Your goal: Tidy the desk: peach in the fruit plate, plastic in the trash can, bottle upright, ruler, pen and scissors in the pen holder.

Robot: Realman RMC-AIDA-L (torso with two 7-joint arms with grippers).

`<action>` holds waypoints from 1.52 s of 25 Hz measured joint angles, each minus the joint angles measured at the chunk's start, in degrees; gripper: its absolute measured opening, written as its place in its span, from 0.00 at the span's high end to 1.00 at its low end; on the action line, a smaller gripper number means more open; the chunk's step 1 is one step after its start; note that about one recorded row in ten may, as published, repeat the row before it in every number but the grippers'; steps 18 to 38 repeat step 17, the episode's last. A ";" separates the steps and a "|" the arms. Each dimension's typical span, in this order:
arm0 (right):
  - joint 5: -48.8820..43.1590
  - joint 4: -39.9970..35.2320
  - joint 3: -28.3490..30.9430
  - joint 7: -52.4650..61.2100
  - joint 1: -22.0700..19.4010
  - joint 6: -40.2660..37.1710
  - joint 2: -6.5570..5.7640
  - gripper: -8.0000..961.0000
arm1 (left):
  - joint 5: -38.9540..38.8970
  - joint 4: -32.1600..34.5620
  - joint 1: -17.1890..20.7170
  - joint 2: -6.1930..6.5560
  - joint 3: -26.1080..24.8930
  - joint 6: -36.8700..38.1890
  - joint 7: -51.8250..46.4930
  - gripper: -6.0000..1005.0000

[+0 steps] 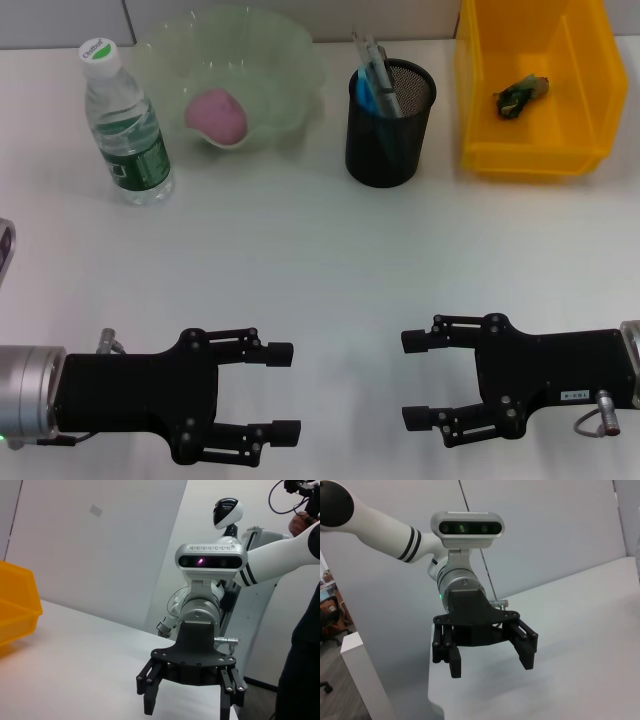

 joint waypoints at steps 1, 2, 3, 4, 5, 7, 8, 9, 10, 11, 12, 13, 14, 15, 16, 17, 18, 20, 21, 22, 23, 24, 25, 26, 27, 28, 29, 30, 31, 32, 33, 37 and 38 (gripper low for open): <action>0.00 0.00 0.01 0.00 0.01 0.00 0.00 0.14 | 0.00 0.00 0.00 0.00 0.00 0.06 0.00 0.22; 0.00 0.00 0.02 0.00 0.02 -0.01 0.00 0.14 | 0.00 0.00 0.01 0.00 0.00 0.11 0.01 0.22; 0.00 0.00 0.03 0.00 0.04 -0.01 0.00 0.14 | 0.00 0.00 0.04 0.00 0.00 0.14 0.01 0.22; 0.01 0.00 0.04 0.00 0.06 -0.02 0.00 0.14 | 0.00 0.01 0.05 0.00 0.00 0.14 0.01 0.22; 0.03 0.00 0.06 0.00 0.08 -0.03 0.00 0.14 | 0.00 0.03 0.08 0.01 0.00 0.14 0.02 0.22; 0.13 0.00 0.10 0.00 0.09 -0.07 0.00 0.14 | -0.01 0.13 0.11 0.01 0.00 0.15 0.03 0.22; 0.18 0.00 0.11 0.00 0.10 -0.15 0.02 0.14 | -0.01 0.19 0.12 0.01 0.01 0.16 0.03 0.22; 0.22 0.00 0.12 0.00 0.10 -0.23 0.04 0.14 | -0.01 0.27 0.13 0.01 0.01 0.16 0.03 0.22; 0.25 0.00 0.13 0.00 0.10 -0.30 0.06 0.14 | -0.01 0.40 0.16 0.01 0.02 0.16 0.02 0.22; 0.27 0.00 0.15 0.00 0.11 -0.35 0.09 0.14 | -0.01 0.56 0.21 0.01 0.03 0.18 -0.02 0.22; 0.29 0.00 0.17 0.00 0.11 -0.40 0.10 0.14 | -0.01 0.70 0.25 0.01 0.03 0.23 -0.08 0.22; 0.30 0.00 0.20 0.00 0.11 -0.44 0.10 0.14 | -0.01 0.77 0.27 0.01 0.04 0.31 -0.10 0.22; 0.31 0.00 0.20 0.00 0.10 -0.45 0.10 0.14 | -0.01 0.79 0.27 0.01 0.05 0.36 -0.10 0.22; 0.31 0.00 0.21 0.00 0.11 -0.47 0.10 0.14 | -0.01 0.79 0.28 0.01 0.05 0.40 -0.10 0.22; 0.32 0.00 0.22 0.00 0.12 -0.47 0.10 0.14 | -0.01 0.79 0.28 0.01 0.06 0.41 -0.10 0.22; 0.32 0.00 0.22 0.00 0.17 -0.48 0.10 0.14 | -0.01 0.79 0.29 0.01 0.07 0.42 -0.10 0.22; 0.32 0.00 0.22 0.00 0.17 -0.48 0.10 0.14 | -0.01 0.79 0.29 0.01 0.07 0.42 -0.10 0.22; 0.32 0.00 0.22 0.00 0.17 -0.48 0.10 0.14 | -0.01 0.79 0.29 0.01 0.07 0.42 -0.10 0.22; 0.32 0.00 0.22 0.00 0.17 -0.48 0.10 0.14 | -0.01 0.79 0.29 0.01 0.07 0.42 -0.10 0.22; 0.32 0.00 0.22 0.00 0.17 -0.48 0.10 0.14 | -0.01 0.79 0.29 0.01 0.07 0.42 -0.10 0.22; 0.32 0.00 0.22 0.00 0.17 -0.48 0.10 0.14 | -0.01 0.79 0.29 0.01 0.07 0.42 -0.10 0.22; 0.32 0.00 0.22 0.00 0.17 -0.48 0.10 0.14 | -0.01 0.79 0.29 0.01 0.07 0.42 -0.10 0.22; 0.32 0.00 0.22 0.00 0.17 -0.48 0.10 0.14 | -0.01 0.79 0.29 0.01 0.07 0.42 -0.10 0.22; 0.32 0.00 0.22 0.00 0.17 -0.48 0.10 0.14 | -0.01 0.79 0.29 0.01 0.07 0.42 -0.10 0.22; 0.32 0.00 0.22 0.00 0.17 -0.48 0.10 0.14 | -0.01 0.79 0.29 0.01 0.07 0.42 -0.10 0.22; 0.32 0.00 0.22 0.00 0.17 -0.48 0.10 0.14 | -0.01 0.79 0.29 0.01 0.07 0.42 -0.10 0.22; 0.32 0.00 0.22 0.00 0.17 -0.48 0.10 0.14 | -0.01 0.79 0.29 0.01 0.07 0.42 -0.10 0.22; 0.32 0.00 0.22 0.00 0.17 -0.48 0.10 0.14 | -0.01 0.79 0.29 0.01 0.07 0.42 -0.10 0.22; 0.32 0.00 0.22 0.00 0.17 -0.48 0.10 0.14 | -0.01 0.79 0.29 0.01 0.07 0.42 -0.10 0.22; 0.32 0.00 0.22 0.00 0.17 -0.48 0.10 0.14 | -0.01 0.79 0.29 0.01 0.07 0.42 -0.10 0.22; 0.32 0.00 0.22 0.00 0.17 -0.48 0.10 0.14 | -0.01 0.79 0.29 0.01 0.07 0.42 -0.10 0.22; 0.32 0.00 0.22 0.00 0.17 -0.48 0.10 0.14 | -0.01 0.79 0.29 0.01 0.07 0.42 -0.10 0.22; 0.32 0.00 0.22 0.00 0.17 -0.48 0.10 0.14 | -0.01 0.79 0.29 0.01 0.07 0.42 -0.10 0.22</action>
